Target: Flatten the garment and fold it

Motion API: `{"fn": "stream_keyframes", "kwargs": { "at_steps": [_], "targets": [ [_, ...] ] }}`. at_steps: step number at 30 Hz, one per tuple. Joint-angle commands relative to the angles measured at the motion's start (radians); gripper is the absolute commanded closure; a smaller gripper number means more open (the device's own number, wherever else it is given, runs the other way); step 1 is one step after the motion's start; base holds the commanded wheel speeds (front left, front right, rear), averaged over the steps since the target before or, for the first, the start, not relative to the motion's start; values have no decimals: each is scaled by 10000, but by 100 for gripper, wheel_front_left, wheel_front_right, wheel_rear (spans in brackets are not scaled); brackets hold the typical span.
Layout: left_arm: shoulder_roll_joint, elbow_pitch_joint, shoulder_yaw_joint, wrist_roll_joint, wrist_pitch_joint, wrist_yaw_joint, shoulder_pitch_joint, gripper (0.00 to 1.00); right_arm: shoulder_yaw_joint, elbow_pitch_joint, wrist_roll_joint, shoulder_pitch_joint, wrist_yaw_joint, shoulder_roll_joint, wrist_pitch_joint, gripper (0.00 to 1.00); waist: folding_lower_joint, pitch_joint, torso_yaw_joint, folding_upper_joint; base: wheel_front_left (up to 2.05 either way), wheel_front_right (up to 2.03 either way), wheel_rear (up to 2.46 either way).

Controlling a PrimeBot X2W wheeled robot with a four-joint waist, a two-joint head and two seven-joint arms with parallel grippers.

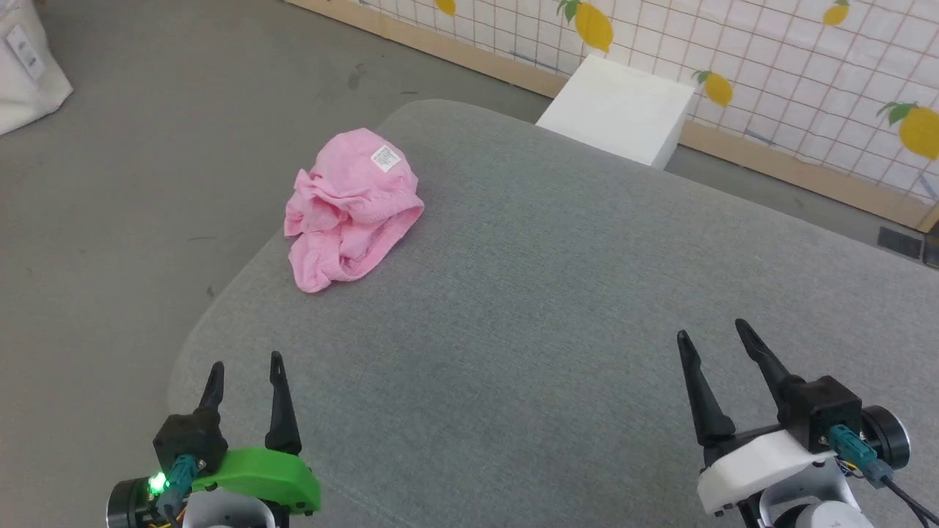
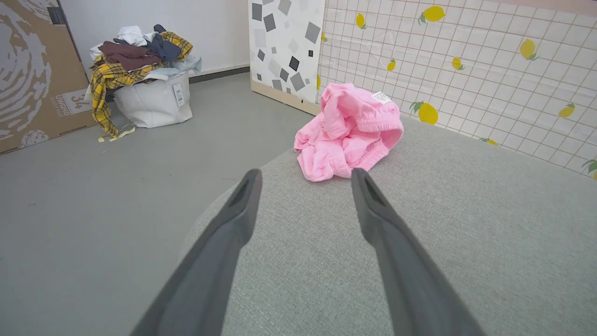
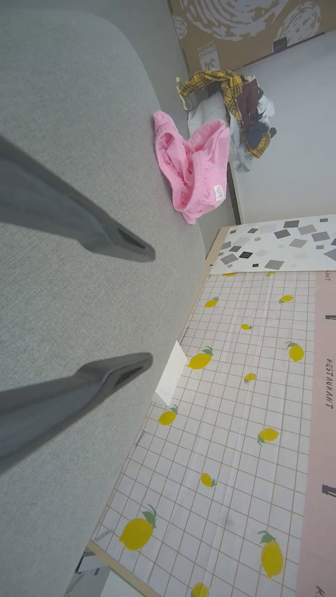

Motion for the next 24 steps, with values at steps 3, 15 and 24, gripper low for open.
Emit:
{"fn": "stream_keyframes", "kwargs": {
  "at_steps": [3,15,24],
  "targets": [
    [94,116,-38,-179,-142,77,-95,0,22,36,60,-82,-14,13,-162,0,0,10,211,0,0,0,0],
    [125,583,-117,-560,-414,73,-205,0,79,31,81,-86,-16,15,-278,0,0,64,894,0,0,0,0],
    [175,846,-86,-764,-604,84,-287,0,125,119,129,-111,-17,16,-415,0,0,61,1309,0,0,0,0]
  ]
}}
